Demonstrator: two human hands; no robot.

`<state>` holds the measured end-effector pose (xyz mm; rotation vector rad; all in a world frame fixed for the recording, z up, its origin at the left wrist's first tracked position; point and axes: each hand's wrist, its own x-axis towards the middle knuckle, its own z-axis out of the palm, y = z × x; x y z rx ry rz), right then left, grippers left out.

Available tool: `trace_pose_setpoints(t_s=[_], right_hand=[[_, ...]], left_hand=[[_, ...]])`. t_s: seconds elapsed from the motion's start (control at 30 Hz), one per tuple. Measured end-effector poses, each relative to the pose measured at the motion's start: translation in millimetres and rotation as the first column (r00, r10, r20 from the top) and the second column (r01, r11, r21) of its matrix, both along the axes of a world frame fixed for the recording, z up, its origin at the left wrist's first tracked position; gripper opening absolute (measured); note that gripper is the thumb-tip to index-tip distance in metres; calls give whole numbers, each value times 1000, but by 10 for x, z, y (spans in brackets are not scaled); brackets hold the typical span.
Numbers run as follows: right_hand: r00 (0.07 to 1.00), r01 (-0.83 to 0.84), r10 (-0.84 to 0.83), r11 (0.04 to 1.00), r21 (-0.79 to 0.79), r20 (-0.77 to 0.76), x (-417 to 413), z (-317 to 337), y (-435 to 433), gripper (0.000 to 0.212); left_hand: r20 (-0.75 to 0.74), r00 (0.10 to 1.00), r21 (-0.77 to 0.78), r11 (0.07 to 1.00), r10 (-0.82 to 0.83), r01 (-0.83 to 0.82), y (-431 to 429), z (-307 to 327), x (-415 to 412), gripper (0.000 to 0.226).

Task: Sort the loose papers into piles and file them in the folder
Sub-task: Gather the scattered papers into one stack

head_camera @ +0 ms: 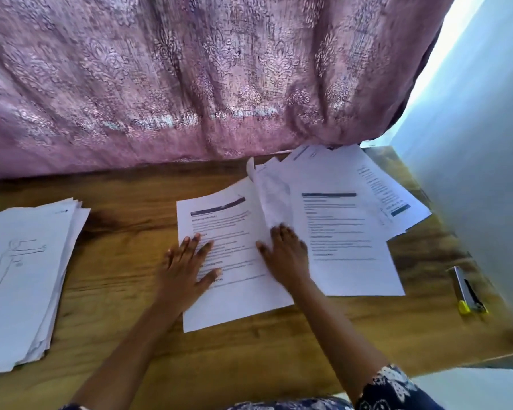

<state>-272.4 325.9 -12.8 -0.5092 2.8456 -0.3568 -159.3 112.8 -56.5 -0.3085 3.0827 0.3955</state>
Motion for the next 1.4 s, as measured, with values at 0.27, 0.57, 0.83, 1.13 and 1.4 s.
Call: trace_pose_setpoints(t_s=[0.27, 0.57, 0.83, 1.13, 1.4], right_hand=[[990, -131, 133, 991, 39, -49, 447, 68, -189, 52], [941, -5, -6, 1000, -30, -337, -32, 455, -7, 36], [941, -305, 320, 943, -134, 111, 519, 458, -598, 35], [997, 75, -75, 987, -144, 7, -58, 285, 130, 55], [993, 21, -18, 999, -25, 119, 194, -38, 84, 87]], left_hand=[[-73, 991, 50, 993, 113, -109, 44, 67, -9, 83], [-127, 931, 39, 940, 342, -340, 182, 113, 186, 76], [-162, 856, 352, 840, 490, -414, 152, 107, 270, 82], [-40, 931, 120, 927, 362, -355, 169, 149, 216, 99], [-120, 939, 105, 945, 322, -310, 172, 61, 237, 57]])
